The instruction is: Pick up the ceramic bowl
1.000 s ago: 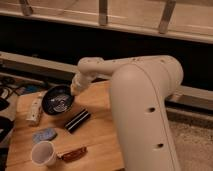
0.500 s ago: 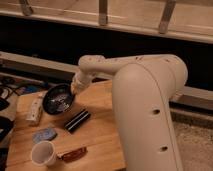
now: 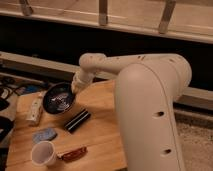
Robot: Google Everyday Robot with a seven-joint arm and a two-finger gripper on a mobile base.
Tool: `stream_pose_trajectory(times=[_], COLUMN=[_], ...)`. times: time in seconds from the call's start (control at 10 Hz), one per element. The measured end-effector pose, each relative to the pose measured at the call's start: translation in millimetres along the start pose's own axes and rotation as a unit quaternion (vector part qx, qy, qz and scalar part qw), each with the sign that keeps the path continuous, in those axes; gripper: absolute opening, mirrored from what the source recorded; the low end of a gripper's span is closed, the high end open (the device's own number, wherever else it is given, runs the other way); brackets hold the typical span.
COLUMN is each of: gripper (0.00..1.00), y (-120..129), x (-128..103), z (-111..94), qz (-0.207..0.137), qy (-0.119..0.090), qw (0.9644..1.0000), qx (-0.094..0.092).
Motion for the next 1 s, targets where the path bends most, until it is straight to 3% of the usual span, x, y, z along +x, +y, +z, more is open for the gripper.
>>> stream_pose_trajectory(times=[1.0], gripper=[0.13], y=[-1], x=[3], z=[-15], qz=[0.000], qy=[0.001], qw=[1.0000], qx=[0.001])
